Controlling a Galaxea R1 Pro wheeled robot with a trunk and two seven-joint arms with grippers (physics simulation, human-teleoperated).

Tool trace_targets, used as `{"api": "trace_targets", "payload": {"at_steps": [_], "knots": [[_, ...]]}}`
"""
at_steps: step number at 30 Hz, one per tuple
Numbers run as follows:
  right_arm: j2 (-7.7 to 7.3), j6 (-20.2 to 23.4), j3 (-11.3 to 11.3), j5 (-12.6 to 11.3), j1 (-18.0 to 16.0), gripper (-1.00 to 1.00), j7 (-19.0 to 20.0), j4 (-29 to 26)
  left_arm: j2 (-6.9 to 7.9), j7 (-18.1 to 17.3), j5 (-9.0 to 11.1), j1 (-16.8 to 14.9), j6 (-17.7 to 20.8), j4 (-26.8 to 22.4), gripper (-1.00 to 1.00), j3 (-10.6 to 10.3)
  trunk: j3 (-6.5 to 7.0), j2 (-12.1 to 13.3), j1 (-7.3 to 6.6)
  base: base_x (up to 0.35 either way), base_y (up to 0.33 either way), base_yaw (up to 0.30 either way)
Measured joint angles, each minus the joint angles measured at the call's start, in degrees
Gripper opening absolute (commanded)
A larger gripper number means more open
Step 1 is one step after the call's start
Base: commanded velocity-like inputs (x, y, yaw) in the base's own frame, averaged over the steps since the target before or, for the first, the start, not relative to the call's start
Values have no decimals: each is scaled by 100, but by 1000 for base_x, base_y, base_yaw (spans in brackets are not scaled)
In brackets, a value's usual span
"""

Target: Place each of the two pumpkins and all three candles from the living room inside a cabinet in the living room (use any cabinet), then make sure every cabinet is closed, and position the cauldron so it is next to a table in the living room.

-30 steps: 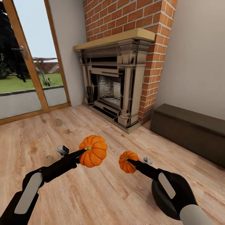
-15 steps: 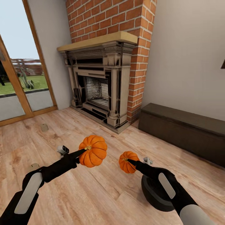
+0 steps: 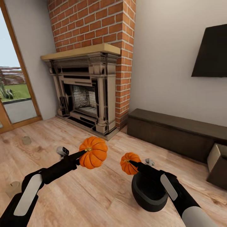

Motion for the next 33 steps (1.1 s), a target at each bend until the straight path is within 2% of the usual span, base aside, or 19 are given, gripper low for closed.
{"api": "trace_targets", "payload": {"at_steps": [15, 33], "knots": [[-124, 8, -5, -14, 0, -100, 14, 1, 40, 6, -46, 0, -2, 49, -100, 73, 369, 20, -39, 0, 0, -288], [-129, 11, -11, -16, 1, -100, 14, 5, 39, 1, -59, 1, 1, 52, -100, 116, 813, 45, -85, 0, 0, -288]]}}
